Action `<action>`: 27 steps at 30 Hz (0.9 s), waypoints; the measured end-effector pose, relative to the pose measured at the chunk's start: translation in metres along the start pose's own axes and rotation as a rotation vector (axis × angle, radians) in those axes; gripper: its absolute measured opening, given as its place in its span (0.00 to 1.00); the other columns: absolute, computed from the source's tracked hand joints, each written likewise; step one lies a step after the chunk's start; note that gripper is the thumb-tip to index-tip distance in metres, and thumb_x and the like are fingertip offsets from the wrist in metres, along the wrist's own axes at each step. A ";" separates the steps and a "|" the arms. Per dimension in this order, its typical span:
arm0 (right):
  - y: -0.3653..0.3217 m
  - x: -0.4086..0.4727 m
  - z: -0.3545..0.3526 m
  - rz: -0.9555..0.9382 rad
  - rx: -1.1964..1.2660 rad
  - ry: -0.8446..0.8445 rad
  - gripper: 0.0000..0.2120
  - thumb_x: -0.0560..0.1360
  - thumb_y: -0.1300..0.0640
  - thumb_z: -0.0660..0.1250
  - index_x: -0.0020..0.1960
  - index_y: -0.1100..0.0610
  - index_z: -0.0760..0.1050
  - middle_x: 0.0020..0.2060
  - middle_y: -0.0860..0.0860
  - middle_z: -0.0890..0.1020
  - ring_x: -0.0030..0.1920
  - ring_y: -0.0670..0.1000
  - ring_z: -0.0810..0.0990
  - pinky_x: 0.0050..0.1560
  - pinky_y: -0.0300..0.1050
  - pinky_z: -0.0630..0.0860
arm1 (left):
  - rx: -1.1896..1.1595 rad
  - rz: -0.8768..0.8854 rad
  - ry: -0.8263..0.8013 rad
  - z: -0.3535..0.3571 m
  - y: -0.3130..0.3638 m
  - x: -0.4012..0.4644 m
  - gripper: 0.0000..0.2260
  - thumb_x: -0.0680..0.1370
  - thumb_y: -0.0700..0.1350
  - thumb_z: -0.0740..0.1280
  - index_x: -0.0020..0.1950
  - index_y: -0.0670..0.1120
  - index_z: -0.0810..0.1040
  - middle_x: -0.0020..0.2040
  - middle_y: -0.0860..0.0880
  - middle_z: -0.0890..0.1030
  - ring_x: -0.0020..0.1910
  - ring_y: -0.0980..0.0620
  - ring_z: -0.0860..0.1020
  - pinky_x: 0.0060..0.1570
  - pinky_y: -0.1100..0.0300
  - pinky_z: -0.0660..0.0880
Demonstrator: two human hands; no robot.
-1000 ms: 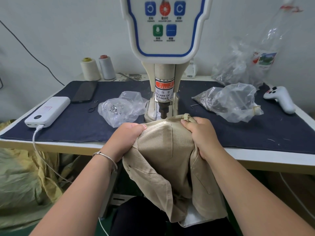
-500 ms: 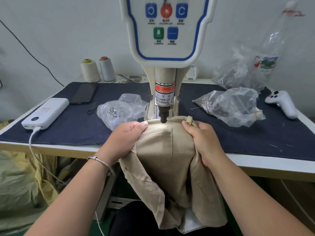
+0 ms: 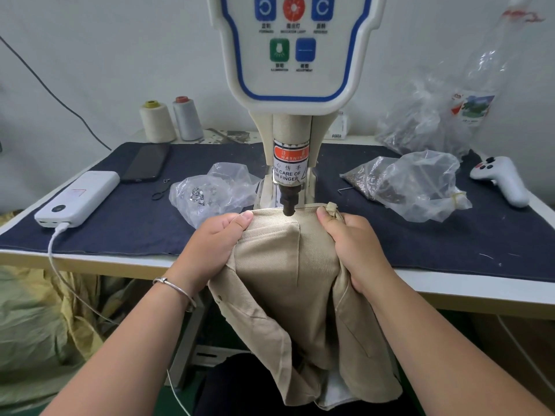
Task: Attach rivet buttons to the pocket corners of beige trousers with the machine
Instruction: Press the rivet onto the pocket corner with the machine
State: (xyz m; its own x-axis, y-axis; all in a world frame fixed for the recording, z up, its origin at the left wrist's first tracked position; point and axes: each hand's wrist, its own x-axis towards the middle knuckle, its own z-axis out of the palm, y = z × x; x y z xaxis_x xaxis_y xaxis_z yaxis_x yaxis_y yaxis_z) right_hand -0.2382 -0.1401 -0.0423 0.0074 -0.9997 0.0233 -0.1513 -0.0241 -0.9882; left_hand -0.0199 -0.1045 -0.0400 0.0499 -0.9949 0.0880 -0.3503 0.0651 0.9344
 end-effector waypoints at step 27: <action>-0.004 0.003 0.000 0.039 -0.059 -0.003 0.14 0.79 0.49 0.65 0.39 0.57 0.72 0.34 0.54 0.69 0.35 0.51 0.66 0.35 0.45 0.61 | 0.244 -0.092 0.054 0.007 0.004 0.011 0.19 0.83 0.51 0.63 0.35 0.45 0.66 0.30 0.49 0.64 0.31 0.52 0.63 0.37 0.55 0.61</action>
State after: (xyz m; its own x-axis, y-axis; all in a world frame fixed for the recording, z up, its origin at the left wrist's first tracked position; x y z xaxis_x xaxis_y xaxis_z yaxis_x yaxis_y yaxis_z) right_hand -0.2375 -0.1428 -0.0378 0.0029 -0.9999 -0.0155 -0.2099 0.0145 -0.9776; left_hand -0.0276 -0.1159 -0.0373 0.1395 -0.9897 0.0311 -0.5570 -0.0525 0.8289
